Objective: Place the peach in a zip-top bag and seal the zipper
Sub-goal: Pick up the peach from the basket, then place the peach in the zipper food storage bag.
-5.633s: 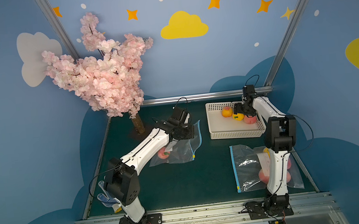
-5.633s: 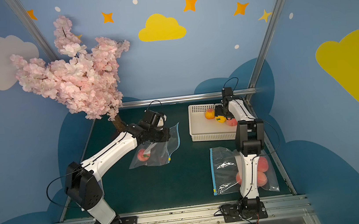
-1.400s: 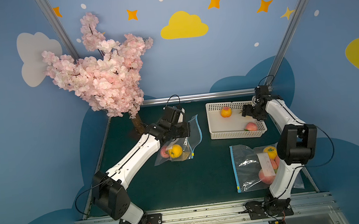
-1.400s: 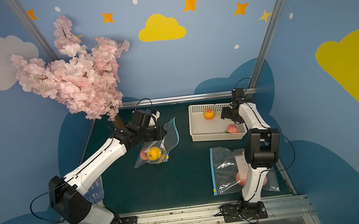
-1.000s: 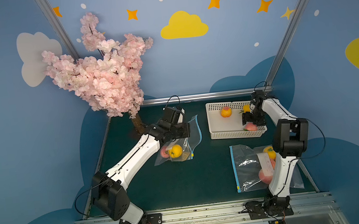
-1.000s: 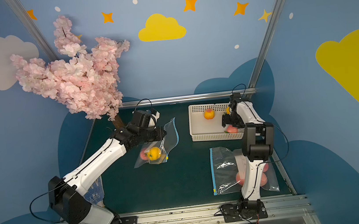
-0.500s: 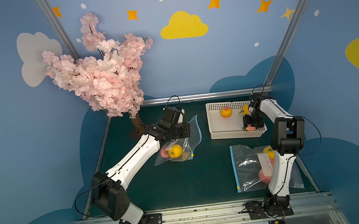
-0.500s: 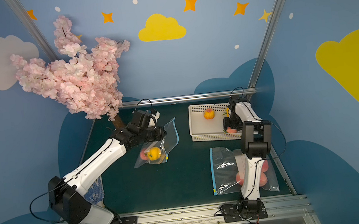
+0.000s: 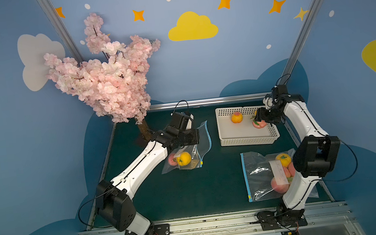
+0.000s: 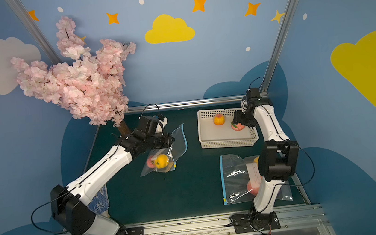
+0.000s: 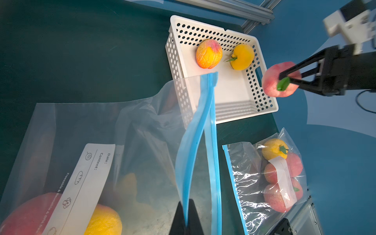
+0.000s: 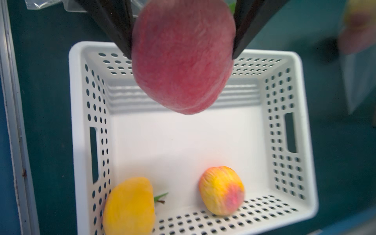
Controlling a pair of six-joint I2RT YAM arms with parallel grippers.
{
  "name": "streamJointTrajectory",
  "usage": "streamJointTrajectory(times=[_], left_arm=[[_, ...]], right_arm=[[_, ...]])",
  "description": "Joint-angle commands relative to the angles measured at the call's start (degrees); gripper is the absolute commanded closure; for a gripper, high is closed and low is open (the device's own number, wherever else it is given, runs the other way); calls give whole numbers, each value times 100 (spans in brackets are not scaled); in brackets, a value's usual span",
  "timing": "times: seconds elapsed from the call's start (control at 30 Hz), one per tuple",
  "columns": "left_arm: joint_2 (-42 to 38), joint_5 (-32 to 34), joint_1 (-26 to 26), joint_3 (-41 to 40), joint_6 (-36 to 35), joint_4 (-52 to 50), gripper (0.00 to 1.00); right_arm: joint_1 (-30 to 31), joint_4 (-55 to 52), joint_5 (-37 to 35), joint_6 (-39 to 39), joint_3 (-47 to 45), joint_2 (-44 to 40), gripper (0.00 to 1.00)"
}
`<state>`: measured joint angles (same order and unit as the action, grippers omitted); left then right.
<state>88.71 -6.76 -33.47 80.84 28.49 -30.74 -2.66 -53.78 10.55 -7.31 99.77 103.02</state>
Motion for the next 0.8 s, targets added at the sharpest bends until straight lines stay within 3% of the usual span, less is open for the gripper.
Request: streamJointTrajectory(times=[0.0, 0.37, 0.57, 0.77], left_arm=[[-43, -95, 12, 72, -36, 87, 97], [-108, -157, -28, 90, -80, 271, 97], [-72, -288, -42, 181, -84, 275, 97], [-60, -378, -80, 290, -138, 289, 97]], right_arm=[[-7, 376, 965, -189, -332, -585, 54], [894, 3597, 2408, -1733, -2442, -2988, 54], [1713, 4310, 2606, -2019, -3086, -3342, 54], [2671, 4825, 2422, -2182, -3488, -2981, 55]])
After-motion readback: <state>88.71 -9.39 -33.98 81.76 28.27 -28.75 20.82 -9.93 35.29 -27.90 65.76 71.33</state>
